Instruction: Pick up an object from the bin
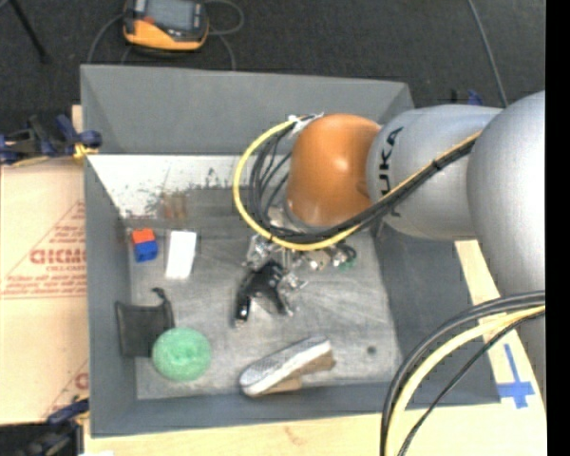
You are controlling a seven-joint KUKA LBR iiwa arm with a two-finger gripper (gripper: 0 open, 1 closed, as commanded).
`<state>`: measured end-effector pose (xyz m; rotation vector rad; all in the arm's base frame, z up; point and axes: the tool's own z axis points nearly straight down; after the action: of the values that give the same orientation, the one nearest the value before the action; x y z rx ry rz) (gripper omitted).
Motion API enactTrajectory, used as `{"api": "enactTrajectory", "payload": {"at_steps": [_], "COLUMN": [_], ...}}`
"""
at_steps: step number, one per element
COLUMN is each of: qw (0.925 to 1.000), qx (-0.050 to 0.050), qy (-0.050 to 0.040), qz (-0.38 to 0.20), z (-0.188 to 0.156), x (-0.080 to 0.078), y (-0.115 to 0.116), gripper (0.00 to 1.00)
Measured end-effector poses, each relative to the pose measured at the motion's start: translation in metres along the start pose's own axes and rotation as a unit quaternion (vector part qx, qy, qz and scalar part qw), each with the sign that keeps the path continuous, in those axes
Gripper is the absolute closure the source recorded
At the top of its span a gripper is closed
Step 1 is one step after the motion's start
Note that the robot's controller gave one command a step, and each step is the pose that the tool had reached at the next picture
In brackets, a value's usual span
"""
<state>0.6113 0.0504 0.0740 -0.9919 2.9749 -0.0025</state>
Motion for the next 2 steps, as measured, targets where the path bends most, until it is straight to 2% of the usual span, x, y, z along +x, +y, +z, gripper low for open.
{"api": "enactTrajectory", "payload": {"at_steps": [2], "qw": [1.0], "qx": [0.0], "qy": [-0.0003], "qz": [0.001], "z": [-0.0007], "x": [0.0001], "y": [-0.0001], "gripper": [1.0]}}
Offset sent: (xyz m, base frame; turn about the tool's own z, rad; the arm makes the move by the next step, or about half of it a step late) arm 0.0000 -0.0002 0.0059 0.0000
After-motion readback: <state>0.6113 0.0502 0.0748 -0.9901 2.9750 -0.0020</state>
